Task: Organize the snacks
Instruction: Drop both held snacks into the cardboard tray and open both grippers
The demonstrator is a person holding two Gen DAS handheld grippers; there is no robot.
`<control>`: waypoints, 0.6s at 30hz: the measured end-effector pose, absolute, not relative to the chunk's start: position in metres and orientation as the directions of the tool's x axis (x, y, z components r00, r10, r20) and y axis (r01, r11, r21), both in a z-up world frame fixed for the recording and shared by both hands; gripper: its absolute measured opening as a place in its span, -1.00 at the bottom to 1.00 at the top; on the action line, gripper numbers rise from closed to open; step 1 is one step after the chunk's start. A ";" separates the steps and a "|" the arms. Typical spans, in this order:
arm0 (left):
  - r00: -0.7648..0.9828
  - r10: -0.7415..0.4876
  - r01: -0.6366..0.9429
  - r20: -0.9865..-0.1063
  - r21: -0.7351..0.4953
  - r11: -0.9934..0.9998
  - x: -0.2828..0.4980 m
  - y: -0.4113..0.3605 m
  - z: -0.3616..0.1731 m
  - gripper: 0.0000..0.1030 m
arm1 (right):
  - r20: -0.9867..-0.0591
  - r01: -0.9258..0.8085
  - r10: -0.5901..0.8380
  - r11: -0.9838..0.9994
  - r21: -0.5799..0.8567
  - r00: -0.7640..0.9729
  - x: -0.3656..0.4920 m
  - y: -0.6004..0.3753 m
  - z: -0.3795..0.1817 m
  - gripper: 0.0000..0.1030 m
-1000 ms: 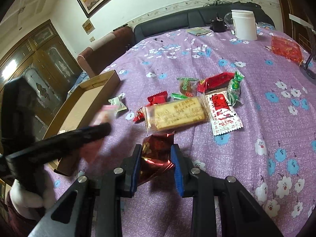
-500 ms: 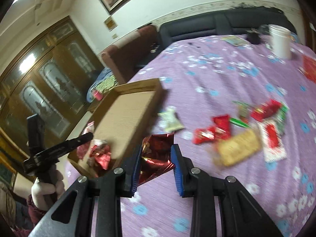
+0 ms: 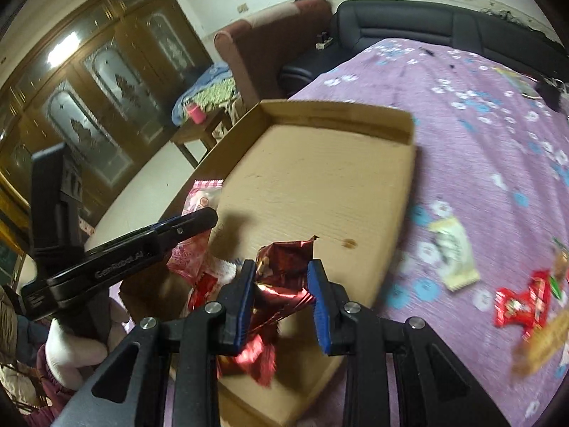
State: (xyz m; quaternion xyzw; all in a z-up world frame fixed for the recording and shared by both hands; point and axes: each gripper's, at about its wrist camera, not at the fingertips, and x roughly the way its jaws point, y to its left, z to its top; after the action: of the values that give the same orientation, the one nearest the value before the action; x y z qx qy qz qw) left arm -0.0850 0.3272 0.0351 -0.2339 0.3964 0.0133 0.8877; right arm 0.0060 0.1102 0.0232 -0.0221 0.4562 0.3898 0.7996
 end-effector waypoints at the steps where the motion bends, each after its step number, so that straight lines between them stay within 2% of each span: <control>1: 0.686 -0.171 -0.204 -0.707 -0.412 0.888 -0.085 0.328 0.035 -0.55 | -0.751 -0.648 0.600 0.693 0.317 0.275 0.007 0.117 0.021 -0.34; 2: 0.685 -0.174 -0.201 -0.707 -0.414 0.888 -0.085 0.329 0.035 -0.49 | -0.752 -0.648 0.599 0.693 0.315 0.276 0.007 0.119 0.020 -0.34; 6: 0.684 -0.196 -0.195 -0.702 -0.436 0.879 -0.085 0.331 0.036 -0.49 | -0.759 -0.640 0.596 0.696 0.326 0.262 0.010 0.127 0.015 -0.18; 14: 0.702 -0.211 -0.227 -0.680 -0.494 0.839 -0.100 0.335 0.047 -0.49 | -0.721 -0.602 0.616 0.718 0.349 0.317 0.004 0.087 0.030 -0.16; 18: 0.723 -0.219 -0.208 -0.655 -0.509 0.835 -0.112 0.324 0.060 -0.49 | -0.697 -0.569 0.615 0.742 0.355 0.367 -0.002 0.051 0.036 -0.04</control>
State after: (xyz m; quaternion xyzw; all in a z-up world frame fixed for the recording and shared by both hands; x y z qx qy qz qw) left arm -0.1122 0.3245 0.0598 -0.2868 0.3720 -0.0032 0.8828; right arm -0.0023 0.0515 0.0360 0.0268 0.4336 0.3582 0.8264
